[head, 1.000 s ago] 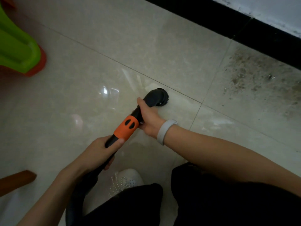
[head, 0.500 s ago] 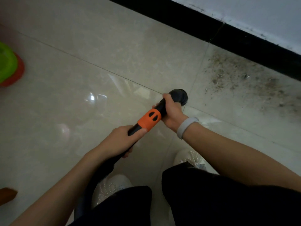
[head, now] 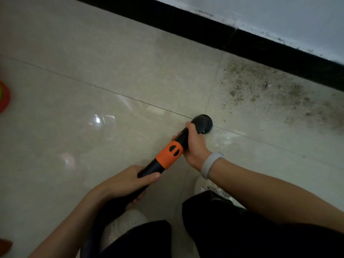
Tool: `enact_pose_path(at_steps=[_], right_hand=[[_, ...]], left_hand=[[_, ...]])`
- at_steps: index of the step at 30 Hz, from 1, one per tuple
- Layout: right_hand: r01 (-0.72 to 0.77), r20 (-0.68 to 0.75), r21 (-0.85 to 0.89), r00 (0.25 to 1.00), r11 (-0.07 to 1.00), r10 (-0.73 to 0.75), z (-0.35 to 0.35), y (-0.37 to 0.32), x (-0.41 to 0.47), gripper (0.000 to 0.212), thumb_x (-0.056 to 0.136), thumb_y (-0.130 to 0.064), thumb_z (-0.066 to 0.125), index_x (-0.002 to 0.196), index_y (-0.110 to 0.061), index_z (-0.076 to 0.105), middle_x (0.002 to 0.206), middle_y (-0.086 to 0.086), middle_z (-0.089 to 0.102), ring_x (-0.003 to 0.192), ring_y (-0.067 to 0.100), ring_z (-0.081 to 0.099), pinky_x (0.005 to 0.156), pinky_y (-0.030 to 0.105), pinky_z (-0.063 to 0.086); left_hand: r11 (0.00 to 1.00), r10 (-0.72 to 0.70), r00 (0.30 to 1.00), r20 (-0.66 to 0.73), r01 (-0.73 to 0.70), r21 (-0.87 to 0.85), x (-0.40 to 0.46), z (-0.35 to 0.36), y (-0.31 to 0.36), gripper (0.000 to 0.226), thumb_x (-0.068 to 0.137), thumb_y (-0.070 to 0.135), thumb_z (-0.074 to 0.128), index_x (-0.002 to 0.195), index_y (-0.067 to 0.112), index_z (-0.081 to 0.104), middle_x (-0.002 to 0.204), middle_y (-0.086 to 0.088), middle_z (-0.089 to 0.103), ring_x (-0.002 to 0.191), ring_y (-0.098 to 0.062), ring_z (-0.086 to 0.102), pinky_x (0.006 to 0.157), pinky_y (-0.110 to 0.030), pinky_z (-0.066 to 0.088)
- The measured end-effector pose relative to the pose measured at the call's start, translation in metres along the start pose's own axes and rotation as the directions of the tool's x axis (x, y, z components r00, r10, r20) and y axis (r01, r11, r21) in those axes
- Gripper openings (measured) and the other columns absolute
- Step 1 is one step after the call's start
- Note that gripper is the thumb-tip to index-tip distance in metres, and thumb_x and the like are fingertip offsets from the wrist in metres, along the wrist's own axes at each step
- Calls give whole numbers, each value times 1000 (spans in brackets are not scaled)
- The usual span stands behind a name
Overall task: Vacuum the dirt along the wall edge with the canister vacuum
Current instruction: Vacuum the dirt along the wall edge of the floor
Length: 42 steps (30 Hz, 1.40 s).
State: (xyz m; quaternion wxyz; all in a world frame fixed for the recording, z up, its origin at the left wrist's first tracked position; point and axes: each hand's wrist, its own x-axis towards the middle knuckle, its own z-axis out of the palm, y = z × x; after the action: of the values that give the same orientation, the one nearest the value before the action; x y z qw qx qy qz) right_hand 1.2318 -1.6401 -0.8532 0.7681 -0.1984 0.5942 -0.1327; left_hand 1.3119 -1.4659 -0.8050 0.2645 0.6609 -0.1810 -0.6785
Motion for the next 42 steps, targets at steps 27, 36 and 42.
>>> enact_pose_path(at_steps=[27,36,42], right_hand=[[-111,1,-243,993,964,115,29,-42,-24,28,96,-30,52,112,-9,44,107,11,55,98,27,56,77,41,50],[-121,138,-484,968,867,212,63,-68,-50,19,94,-24,56,103,-11,45,98,10,57,82,23,61,66,33,54],[-149,140,-414,964,898,225,76,-75,-26,13,92,-18,55,96,-15,43,105,15,54,105,36,59,94,49,47]], left_hand=[[994,101,950,-294,-107,-3,29,-4,43,40,89,43,58,73,7,55,46,-9,54,37,-21,49,40,-24,40],[982,115,931,-345,-159,-103,20,-20,58,34,86,43,61,70,14,52,44,-5,52,35,-20,48,39,-23,38],[988,105,913,-394,-140,-62,41,-23,81,30,84,40,62,81,11,58,44,-4,55,35,-20,50,39,-23,40]])
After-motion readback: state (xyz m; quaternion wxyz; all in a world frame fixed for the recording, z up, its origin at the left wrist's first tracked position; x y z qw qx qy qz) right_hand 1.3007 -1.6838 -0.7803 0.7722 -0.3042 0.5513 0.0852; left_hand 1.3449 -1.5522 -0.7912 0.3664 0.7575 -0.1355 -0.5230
